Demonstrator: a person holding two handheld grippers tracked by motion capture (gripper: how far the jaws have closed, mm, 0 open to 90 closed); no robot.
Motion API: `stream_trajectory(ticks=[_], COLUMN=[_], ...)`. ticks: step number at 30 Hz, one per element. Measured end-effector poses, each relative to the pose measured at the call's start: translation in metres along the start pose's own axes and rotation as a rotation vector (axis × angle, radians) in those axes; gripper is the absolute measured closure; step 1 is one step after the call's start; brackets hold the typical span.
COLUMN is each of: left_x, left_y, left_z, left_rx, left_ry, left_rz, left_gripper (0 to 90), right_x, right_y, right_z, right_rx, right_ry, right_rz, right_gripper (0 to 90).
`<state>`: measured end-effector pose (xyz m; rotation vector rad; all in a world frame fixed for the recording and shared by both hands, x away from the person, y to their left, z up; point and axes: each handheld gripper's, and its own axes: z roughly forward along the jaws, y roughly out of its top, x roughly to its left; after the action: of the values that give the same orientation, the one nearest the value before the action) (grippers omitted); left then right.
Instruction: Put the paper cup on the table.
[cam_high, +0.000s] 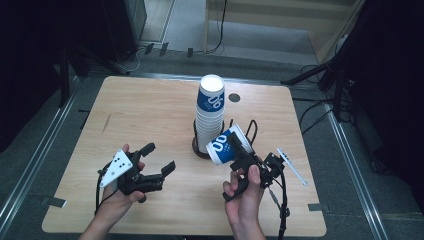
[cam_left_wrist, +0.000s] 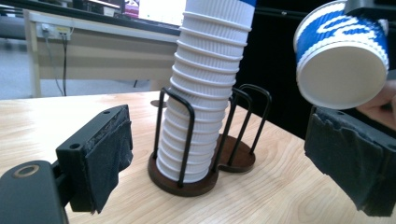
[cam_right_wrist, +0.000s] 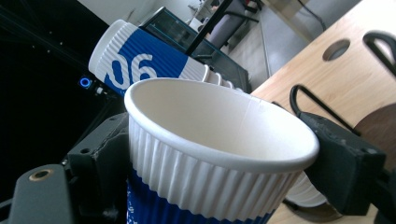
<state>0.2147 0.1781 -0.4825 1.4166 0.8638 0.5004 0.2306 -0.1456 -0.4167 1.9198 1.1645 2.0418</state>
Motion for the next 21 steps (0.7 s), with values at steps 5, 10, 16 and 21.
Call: stream_trajectory(ticks=[5, 10, 16, 21], left_x=[0.009, 0.018, 0.027, 0.033], left_y=[-0.003, -0.006, -0.012, -0.017], left_z=[-0.008, -0.017, -0.027, -0.035], left_rx=[0.009, 0.015, 0.025, 0.035], left_ry=[0.025, 0.055, 0.082, 0.109], left_rz=[-0.003, -0.01, -0.015, -0.014], left_gripper=[8.7, 8.7, 8.7, 8.7], right_x=[-0.001, -0.003, -0.005, -0.007], right_y=[0.006, 0.01, 0.015, 0.018], right_z=[-0.003, -0.006, -0.011, -0.014], right_rx=[-0.013, -0.023, -0.038, -0.047], right_ry=[-0.003, -0.019, -0.039, -0.042], right_rz=[-0.048, -0.096, -0.148, -0.188], right_gripper=[14.6, 14.6, 14.6, 14.6])
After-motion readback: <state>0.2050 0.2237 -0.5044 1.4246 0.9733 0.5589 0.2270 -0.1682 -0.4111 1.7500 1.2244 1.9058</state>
